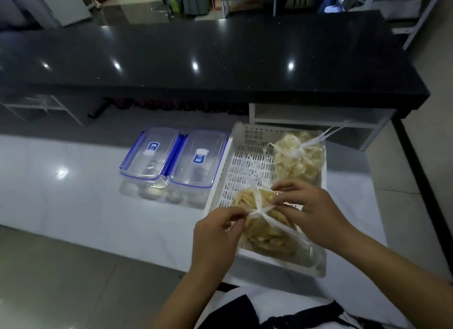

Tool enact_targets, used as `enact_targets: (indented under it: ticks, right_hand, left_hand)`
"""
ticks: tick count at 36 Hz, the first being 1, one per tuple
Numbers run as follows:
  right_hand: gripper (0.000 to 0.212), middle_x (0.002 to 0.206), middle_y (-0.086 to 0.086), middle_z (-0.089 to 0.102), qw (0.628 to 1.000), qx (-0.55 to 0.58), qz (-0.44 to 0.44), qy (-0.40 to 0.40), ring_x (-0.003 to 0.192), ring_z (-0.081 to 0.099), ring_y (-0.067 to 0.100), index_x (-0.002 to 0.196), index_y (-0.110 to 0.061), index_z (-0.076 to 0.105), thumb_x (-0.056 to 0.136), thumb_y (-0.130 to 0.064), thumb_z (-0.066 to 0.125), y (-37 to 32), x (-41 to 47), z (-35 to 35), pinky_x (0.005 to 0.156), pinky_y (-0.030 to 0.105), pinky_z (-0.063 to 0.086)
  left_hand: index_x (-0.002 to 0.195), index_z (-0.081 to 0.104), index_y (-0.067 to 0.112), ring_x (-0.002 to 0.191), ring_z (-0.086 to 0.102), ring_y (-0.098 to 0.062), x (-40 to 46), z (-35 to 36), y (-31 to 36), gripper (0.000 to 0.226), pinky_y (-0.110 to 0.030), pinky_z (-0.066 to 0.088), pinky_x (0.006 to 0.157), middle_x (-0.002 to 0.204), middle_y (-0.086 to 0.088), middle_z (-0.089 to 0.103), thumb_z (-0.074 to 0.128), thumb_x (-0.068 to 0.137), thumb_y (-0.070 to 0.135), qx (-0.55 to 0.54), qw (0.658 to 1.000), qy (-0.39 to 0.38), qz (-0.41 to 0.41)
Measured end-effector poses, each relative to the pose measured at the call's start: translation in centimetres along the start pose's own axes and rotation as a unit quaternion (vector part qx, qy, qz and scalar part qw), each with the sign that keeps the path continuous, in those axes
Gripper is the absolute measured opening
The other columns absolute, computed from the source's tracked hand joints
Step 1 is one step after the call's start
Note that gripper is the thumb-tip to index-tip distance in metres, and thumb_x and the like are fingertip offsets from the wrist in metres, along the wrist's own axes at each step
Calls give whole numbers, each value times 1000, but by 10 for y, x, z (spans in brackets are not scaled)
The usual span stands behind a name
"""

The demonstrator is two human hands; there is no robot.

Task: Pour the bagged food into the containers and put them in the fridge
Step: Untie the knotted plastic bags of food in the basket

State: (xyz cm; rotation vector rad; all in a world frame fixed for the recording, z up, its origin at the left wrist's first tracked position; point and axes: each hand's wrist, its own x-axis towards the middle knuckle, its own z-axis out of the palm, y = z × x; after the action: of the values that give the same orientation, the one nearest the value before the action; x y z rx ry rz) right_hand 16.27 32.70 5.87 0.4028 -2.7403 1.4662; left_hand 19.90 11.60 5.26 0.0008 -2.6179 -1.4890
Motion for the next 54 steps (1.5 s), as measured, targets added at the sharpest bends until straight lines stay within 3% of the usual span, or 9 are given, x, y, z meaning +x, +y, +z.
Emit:
enact_targets:
  ticks: [12,18,22,26,31,34,38,49,54]
  right_hand:
    - [14,105,-8,66,992,87,26,84,100,64,6,83,-18,81,78,-5,80,8,-12,-17,86,15,48]
    - [16,99,-11,69,986,104,111,75,96,65,3,84,-21,80,82,-5,77,23,-32,1,87,27,53]
    - [24,103,-20,68,985,105,101,94,103,64,2,95,-31,78,83,-10,78,17,-35,-6,90,19,50]
    - [15,112,-25,61,994,54,80,57,110,56,-3,90,-32,79,82,-19,79,8,-33,-1,91,12,43]
    - [12,124,-8,60,996,-84,33,5,122,47,12,95,-29,79,83,-32,77,7,-29,16,104,39,39]
    - [9,117,-5,64,995,-93,34,21,117,51,17,90,-26,80,81,-29,80,5,-30,20,99,44,43]
    - [10,111,-14,62,997,-29,47,62,107,53,6,87,-27,81,81,-19,80,1,-33,18,90,30,45]
    - [9,108,-13,63,977,57,59,195,104,59,-2,83,-23,78,78,-16,78,-4,-33,-30,85,5,44]
    - [17,108,-12,62,981,64,128,132,103,59,-3,79,-24,77,79,-7,80,14,-44,-14,87,12,46]
  left_hand:
    - [83,78,26,76,72,-3,11,-2,4,29,-15,54,74,82,16,75,78,78,-3,-40,999,26,16]
    - [86,77,29,83,69,-1,17,-1,-5,23,-20,53,79,84,19,73,80,80,8,15,995,-99,-10]
    - [99,76,32,101,64,1,31,-12,6,21,-6,42,86,100,18,69,79,83,19,48,988,-138,58]
    - [102,75,33,106,61,3,51,-17,16,20,-13,44,92,106,20,70,74,88,20,101,964,-228,91]
    - [104,78,28,95,55,0,60,-9,22,21,-7,38,80,93,15,71,76,85,20,182,918,-329,125]
    - [103,78,29,92,56,-5,59,-5,21,19,-21,43,84,93,12,73,76,85,22,201,917,-315,140]
    - [96,80,24,89,62,-8,55,-5,20,14,-33,50,82,92,10,73,77,84,18,172,936,-268,151]
    - [86,79,27,82,70,-4,37,-32,12,22,-11,48,77,82,15,75,80,80,7,-9,996,-63,68]
    - [83,78,30,84,70,-1,27,-26,-1,24,-14,50,78,84,16,76,79,81,6,-3,994,-104,-24]
